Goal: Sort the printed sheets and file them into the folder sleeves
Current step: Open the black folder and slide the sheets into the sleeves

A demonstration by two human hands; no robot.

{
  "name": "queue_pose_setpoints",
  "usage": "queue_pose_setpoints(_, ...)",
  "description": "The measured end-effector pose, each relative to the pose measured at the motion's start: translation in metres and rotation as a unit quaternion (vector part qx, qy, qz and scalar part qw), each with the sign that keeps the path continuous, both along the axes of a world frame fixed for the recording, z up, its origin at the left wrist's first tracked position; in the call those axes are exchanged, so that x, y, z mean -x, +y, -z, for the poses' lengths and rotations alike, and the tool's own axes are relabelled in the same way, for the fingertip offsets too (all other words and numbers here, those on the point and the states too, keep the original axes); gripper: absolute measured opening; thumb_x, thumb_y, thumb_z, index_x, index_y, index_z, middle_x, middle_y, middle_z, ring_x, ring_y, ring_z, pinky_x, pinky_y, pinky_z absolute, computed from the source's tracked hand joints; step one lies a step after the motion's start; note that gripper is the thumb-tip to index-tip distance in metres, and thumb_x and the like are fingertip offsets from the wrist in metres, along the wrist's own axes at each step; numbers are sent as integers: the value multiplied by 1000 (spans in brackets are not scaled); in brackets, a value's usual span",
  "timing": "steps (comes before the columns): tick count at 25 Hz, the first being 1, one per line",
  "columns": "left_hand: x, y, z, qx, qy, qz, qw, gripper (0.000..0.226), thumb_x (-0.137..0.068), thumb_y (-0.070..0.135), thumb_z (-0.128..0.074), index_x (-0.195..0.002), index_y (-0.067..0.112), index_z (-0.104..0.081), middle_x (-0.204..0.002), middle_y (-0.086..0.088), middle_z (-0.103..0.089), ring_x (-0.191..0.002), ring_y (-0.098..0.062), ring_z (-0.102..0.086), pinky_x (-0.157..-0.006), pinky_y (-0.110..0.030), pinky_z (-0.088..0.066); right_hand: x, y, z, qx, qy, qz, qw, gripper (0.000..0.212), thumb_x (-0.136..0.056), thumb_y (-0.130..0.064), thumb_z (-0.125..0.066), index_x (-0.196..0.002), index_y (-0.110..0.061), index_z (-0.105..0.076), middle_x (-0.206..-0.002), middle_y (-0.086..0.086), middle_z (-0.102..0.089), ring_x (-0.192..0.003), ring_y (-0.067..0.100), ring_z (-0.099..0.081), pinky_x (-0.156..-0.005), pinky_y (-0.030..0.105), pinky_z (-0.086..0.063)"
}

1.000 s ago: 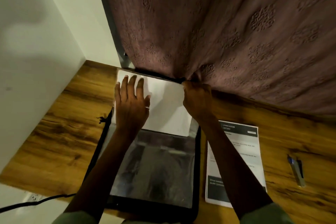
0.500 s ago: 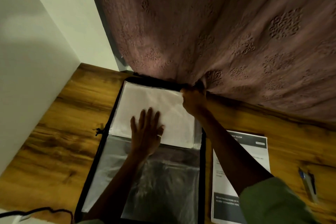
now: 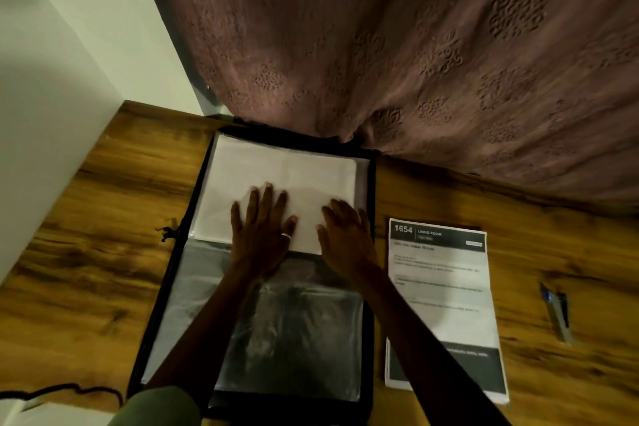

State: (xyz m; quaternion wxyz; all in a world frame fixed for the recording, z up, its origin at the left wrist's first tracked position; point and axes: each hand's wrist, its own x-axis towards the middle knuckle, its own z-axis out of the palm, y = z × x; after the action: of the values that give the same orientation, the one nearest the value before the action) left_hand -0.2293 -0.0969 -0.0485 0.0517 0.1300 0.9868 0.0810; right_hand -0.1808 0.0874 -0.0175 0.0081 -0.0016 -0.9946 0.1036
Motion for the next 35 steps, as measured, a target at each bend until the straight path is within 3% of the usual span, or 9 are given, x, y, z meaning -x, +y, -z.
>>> queue_pose_setpoints(6,-15,7,-13,-36,-31,-10,999,68,-101,54,-33,-159,24,-13,-168,-8,-3,-154,-33,3,-121,-54,1,-87,41,3,32,-61,85,994,55,-100,-45,-32,-147,-18,-39,-159,11,-26,-148,31,-21,-117,56,-23)
queue_pose_setpoints(8,-43,20,-24,-86,-5,-16,996,64,-99,46,-48,-153,16,-34,-161,-14,-27,-149,-39,-20,-120,-53,-19,-116,74,6,4,-53,148,988,53,-99,-43,-38,-147,-18,-37,-158,12,-27,-147,32,-23,-114,59,-27)
queue_pose_setpoints(10,-79,39,-32,-164,36,22,986,47,-92,36,-56,-133,12,-56,-136,-15,-54,-124,-40,-51,-101,-50,-46,-142,108,10,-2,-58,223,973,50,-97,-39,-44,-141,-15,-42,-153,16,-34,-143,37,-30,-108,63,-34)
queue_pose_setpoints(12,-115,68,-41,-219,-28,48,974,33,-89,26,-61,-121,18,-62,-118,-7,-62,-103,-29,-63,-84,-42,-55,-161,130,12,-7,-63,254,965,52,-94,-42,-41,-138,-14,-43,-148,17,-39,-138,39,-36,-103,65,-38)
queue_pose_setpoints(15,-159,116,-46,-238,-175,38,955,37,-96,30,-59,-132,28,-54,-126,2,-61,-108,-14,-62,-89,-30,-55,-173,141,13,-12,-59,227,972,58,-92,-48,-31,-138,-14,-41,-143,17,-43,-132,38,-42,-97,62,-45)
queue_pose_setpoints(20,-191,166,-38,-228,-185,-13,956,55,-95,37,-61,-144,18,-44,-141,-1,-54,-125,-20,-56,-97,-27,-53,-179,136,15,-24,-74,190,979,55,-91,-44,-55,-138,-16,-45,-144,15,-44,-132,36,-43,-95,61,-43)
queue_pose_setpoints(26,-179,188,-43,-338,-236,-200,889,35,-92,29,-66,-127,23,-64,-122,1,-70,-102,-14,-67,-75,-23,-56,-180,144,17,-36,-98,165,981,60,-89,-53,-54,-138,-20,-47,-145,14,-42,-133,36,-39,-95,63,-40)
queue_pose_setpoints(30,-179,197,-44,-309,-217,-207,902,35,-93,26,-63,-128,24,-65,-129,0,-67,-112,-19,-64,-82,-25,-52,-181,150,18,-37,-86,150,984,60,-89,-54,-52,-140,-23,-45,-146,13,-39,-134,35,-35,-96,63,-39)
queue_pose_setpoints(35,-210,200,-44,-279,-213,-117,929,71,-91,19,-64,-151,26,-28,-143,-4,-52,-116,-24,-62,-85,-33,-57,-184,159,20,-12,-80,141,987,58,-88,-49,-60,-138,-23,-45,-145,11,-41,-132,35,-37,-94,63,-42)
